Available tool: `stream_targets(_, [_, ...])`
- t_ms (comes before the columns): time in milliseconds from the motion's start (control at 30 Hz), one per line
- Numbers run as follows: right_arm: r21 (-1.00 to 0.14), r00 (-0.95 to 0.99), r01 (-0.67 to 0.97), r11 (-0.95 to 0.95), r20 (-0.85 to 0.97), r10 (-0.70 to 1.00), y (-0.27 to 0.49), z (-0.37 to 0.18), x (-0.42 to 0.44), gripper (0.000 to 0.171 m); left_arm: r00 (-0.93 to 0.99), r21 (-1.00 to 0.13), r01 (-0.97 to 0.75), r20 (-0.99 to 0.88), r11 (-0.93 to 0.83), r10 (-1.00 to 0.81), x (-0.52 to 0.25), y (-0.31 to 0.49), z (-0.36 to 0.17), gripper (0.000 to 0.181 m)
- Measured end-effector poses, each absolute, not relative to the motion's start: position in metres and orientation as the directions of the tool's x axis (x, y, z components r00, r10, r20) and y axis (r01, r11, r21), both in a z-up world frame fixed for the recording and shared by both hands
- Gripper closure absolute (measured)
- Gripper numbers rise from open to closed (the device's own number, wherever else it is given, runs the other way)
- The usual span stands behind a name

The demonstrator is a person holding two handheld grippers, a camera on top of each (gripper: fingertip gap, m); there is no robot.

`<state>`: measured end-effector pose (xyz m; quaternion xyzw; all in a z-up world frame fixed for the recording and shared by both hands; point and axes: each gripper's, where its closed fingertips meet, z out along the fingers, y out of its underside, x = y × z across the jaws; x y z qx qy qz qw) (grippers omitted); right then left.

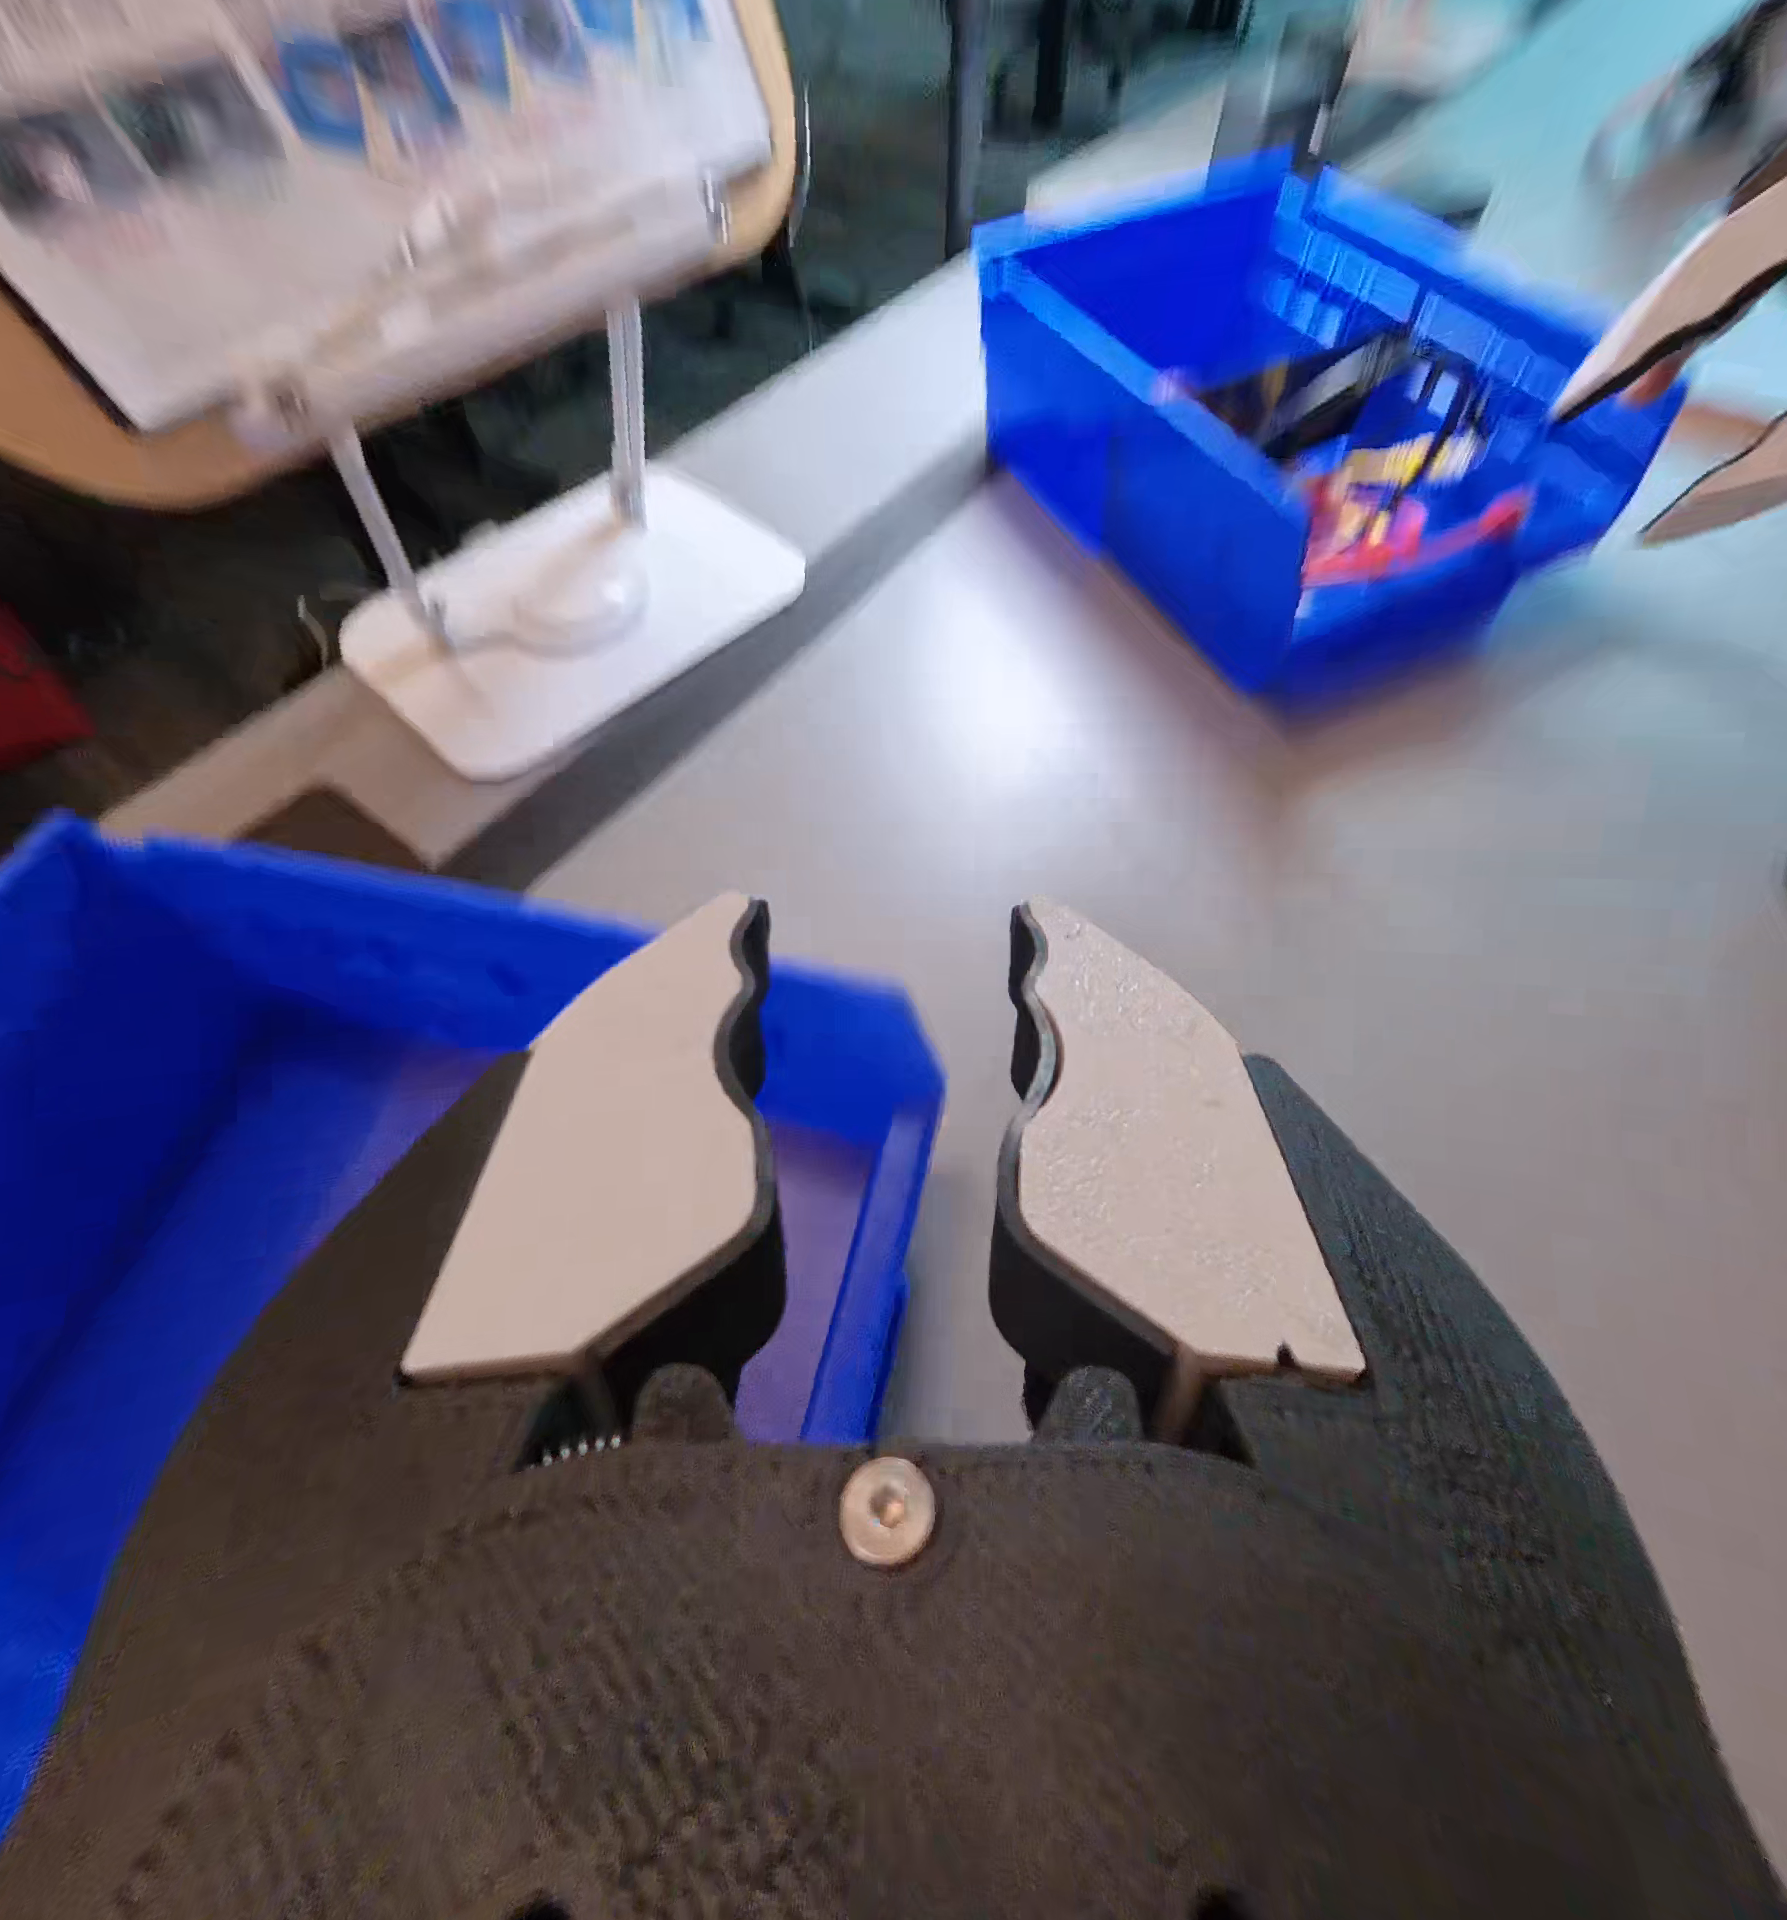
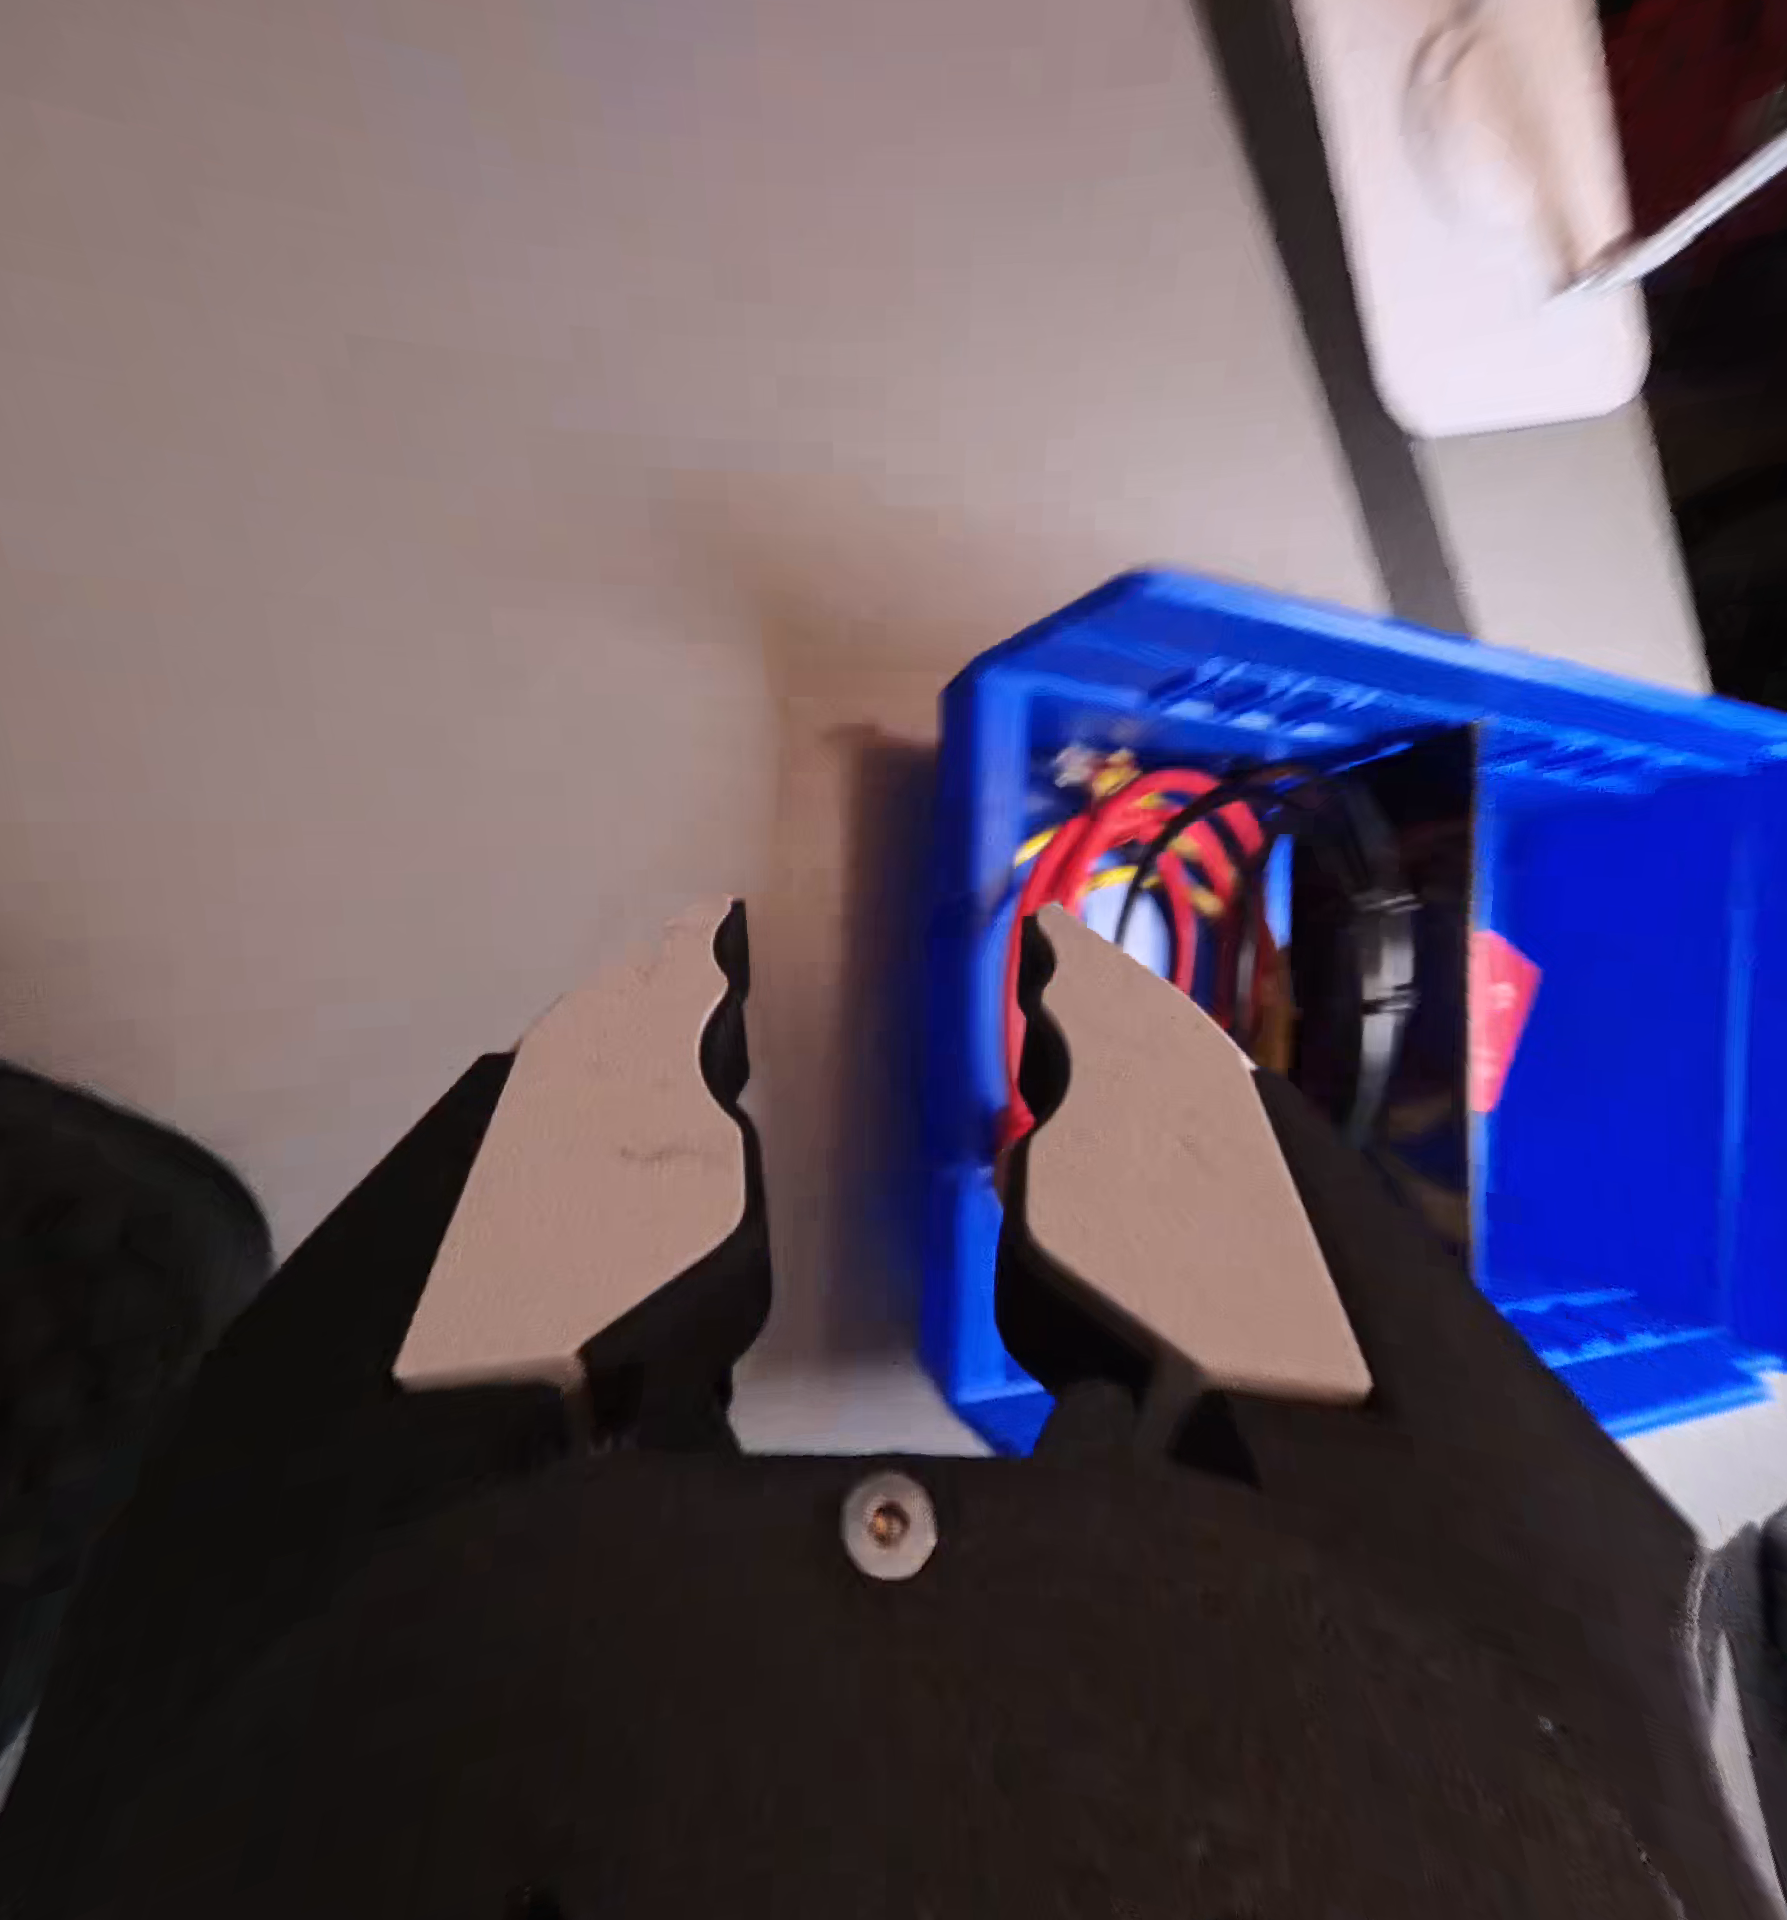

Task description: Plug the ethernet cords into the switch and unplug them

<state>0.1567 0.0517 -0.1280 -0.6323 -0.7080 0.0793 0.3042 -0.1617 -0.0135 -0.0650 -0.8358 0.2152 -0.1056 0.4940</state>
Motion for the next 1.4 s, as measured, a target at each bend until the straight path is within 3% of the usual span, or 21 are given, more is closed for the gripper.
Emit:
stream_targets(167, [-0.345,0.028,0.929,0.137,0.434,0.900,0.071,-0.187,0.178,0.120,0.891,-0.725,-0.362,-0.084,-0.586,-0.446,-0.186,-0.054,-0.148,0.133])
stream_targets(300, [-0.152,-0.034,0.981,0.120,0.473,0.881,0.095,-0.203,0.192,0.120,0.888,-0.673,-0.422,-0.173,-0.607,-0.426,-0.197,-0.067,-0.172,0.129])
stream_targets(467, [-0.076,-0.081,0.989,0.127,0.443,0.893,0.108,-0.221,0.192,0.131,0.848,-0.525,-0.529,-0.302,-0.667,-0.435,-0.218,-0.065,-0.199,0.125])
stream_targets(533, [-0.088,-0.084,0.986,0.138,0.451,0.888,0.113,-0.223,0.188,0.143,0.825,-0.468,-0.566,-0.332,-0.679,-0.458,-0.222,-0.062,-0.209,0.127])
stream_targets(700, [-0.090,-0.104,0.982,0.168,0.482,0.870,0.114,-0.223,0.185,0.143,0.770,-0.380,-0.635,-0.371,-0.672,-0.518,-0.221,-0.055,-0.224,0.148])
stream_targets(900, [-0.089,-0.178,0.961,0.264,0.529,0.830,0.090,-0.222,0.175,0.142,0.694,-0.382,-0.719,-0.441,-0.581,-0.569,-0.203,-0.045,-0.223,0.150])
stream_targets(1233, [-0.119,-0.317,0.880,0.460,0.574,0.755,-0.009,-0.220,0.121,0.140,0.429,-0.396,-0.885,-0.498,-0.243,-0.753,-0.093,-0.018,-0.220,0.149])
stream_targets(1300, [-0.154,-0.302,0.869,0.471,0.588,0.750,-0.026,-0.216,0.116,0.138,0.396,-0.415,-0.892,-0.531,-0.178,-0.749,-0.084,-0.009,-0.217,0.149])
stream_targets(1400, [-0.343,-0.185,0.827,0.446,0.582,0.792,-0.059,-0.187,0.108,0.128,0.463,-0.529,-0.835,-0.524,-0.152,-0.715,-0.075,-0.007,-0.200,0.143])
